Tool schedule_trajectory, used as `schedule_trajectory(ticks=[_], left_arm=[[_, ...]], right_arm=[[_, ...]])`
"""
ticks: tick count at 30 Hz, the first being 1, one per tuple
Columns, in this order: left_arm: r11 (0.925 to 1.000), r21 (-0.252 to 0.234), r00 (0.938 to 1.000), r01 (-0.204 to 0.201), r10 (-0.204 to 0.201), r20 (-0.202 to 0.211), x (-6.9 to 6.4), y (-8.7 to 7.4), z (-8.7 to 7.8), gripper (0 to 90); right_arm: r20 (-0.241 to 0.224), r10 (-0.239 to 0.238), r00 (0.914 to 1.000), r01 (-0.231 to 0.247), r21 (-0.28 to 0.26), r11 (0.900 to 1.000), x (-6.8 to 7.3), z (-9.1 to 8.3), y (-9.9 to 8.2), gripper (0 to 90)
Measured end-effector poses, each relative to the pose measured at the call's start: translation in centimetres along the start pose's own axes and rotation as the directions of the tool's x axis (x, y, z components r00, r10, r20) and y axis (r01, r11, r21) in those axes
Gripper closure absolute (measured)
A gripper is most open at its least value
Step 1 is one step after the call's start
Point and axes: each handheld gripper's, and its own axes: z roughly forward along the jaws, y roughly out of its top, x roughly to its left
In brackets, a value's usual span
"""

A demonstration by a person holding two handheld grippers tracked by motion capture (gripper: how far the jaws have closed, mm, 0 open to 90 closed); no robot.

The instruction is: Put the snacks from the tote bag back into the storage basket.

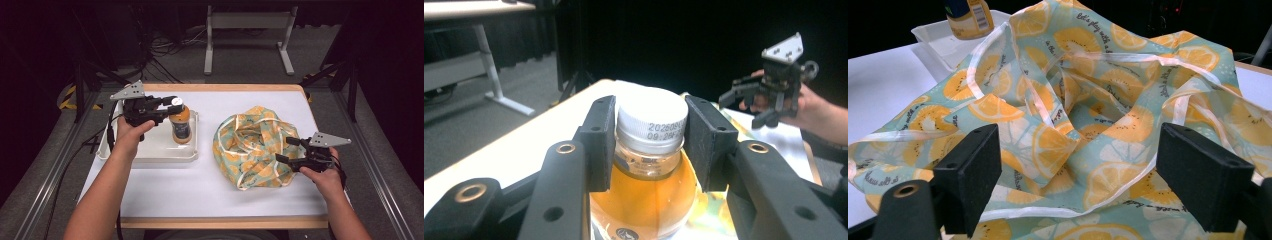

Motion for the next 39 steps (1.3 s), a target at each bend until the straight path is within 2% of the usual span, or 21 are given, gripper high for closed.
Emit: schedule_trajectory(ticks=[8,10,11,18,22,30,39], left_arm=[[0.9997,0.02,0.9995,0.015,-0.016,0.026,0.2,-1.3,-0.2,58.3],[0.9991,0.041,0.9995,0.002,-0.003,0.032,0.1,-1.5,-0.2,58.3],[0.9992,0.038,0.9994,-0.009,0.007,0.034,0.1,-1.7,-0.1,58.3],[0.9993,0.038,0.9988,0.009,-0.011,0.048,0.1,-2.7,-0.2,58.3],[0.9988,0.048,0.9983,-0.003,0.001,0.058,0.1,-2.9,-0.2,58.3],[0.9988,0.044,0.9958,0.019,-0.023,0.088,0.3,-4.1,-0.3,58.3],[0.9985,0.054,0.9958,0.006,-0.011,0.091,0.1,-4.3,-0.2,58.3]], right_arm=[[-0.007,-0.001,1.0,0.001,0.005,1.0,0.1,0.2,0.0,19.4],[-0.007,-0.001,1.0,0.001,0.006,1.0,0.1,0.2,0.0,19.4],[-0.008,-0.002,1.0,0.002,0.008,1.0,0.1,0.2,0.0,19.4],[-0.01,-0.003,0.9999,0.003,0.006,1.0,0.1,0.3,0.0,19.2],[-0.013,-0.004,0.9999,0.005,0.008,1.0,0.1,0.3,0.0,19.2],[-0.013,-0.005,0.9999,0.005,0.007,1.0,0.1,0.3,0.0,19.2],[-0.016,-0.007,0.9999,0.007,0.012,0.9999,0.2,0.4,0.0,19.2]])
